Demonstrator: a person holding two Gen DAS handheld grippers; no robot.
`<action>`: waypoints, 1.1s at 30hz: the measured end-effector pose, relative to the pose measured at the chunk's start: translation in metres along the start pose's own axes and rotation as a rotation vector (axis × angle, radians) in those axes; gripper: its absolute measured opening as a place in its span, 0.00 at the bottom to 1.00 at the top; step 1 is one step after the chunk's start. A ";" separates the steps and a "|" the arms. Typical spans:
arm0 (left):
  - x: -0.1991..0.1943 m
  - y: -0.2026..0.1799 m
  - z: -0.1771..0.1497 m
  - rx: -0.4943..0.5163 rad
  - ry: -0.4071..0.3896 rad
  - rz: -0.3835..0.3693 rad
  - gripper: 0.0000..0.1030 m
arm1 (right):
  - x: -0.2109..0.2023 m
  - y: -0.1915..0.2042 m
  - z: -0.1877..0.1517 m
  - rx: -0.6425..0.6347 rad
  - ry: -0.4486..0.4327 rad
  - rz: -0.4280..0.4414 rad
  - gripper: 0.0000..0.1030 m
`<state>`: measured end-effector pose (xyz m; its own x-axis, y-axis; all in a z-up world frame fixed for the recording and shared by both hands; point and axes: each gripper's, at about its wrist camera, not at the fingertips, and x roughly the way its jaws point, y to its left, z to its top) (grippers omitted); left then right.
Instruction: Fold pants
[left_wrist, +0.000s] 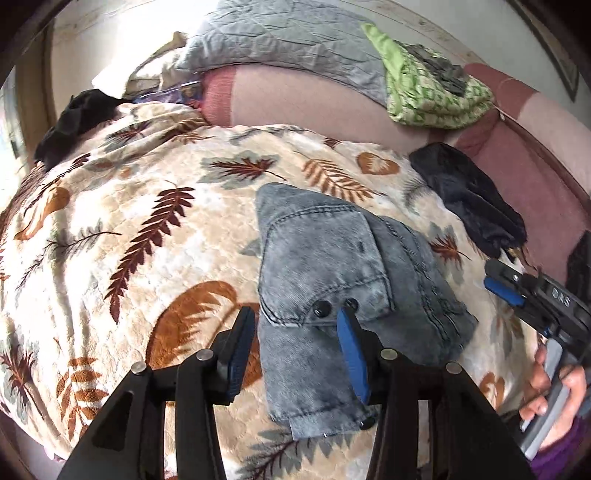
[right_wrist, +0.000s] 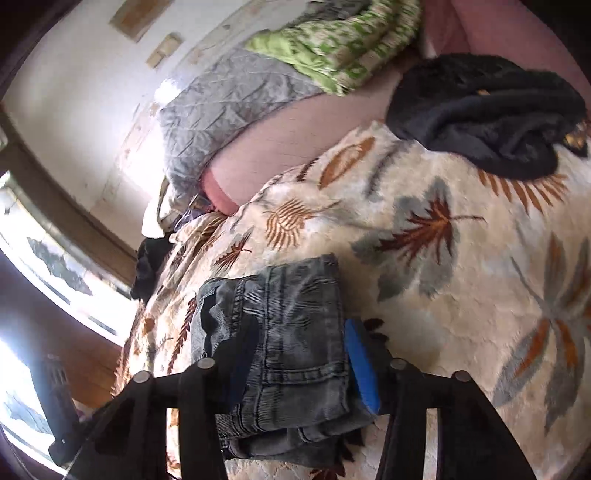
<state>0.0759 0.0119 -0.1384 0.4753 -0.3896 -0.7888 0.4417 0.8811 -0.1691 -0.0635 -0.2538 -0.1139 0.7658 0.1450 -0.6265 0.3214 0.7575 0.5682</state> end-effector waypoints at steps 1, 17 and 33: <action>0.009 -0.002 0.002 -0.017 0.011 0.019 0.46 | 0.007 0.011 -0.002 -0.055 0.006 0.001 0.28; 0.120 -0.045 0.038 0.164 0.188 0.215 0.66 | 0.149 0.025 0.008 -0.147 0.312 -0.050 0.23; 0.065 -0.036 -0.030 0.128 0.096 0.195 0.68 | 0.038 0.018 -0.076 -0.152 0.229 -0.091 0.23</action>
<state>0.0678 -0.0370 -0.2012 0.4889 -0.1829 -0.8529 0.4441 0.8938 0.0630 -0.0712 -0.1866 -0.1682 0.5861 0.1991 -0.7854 0.2830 0.8580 0.4286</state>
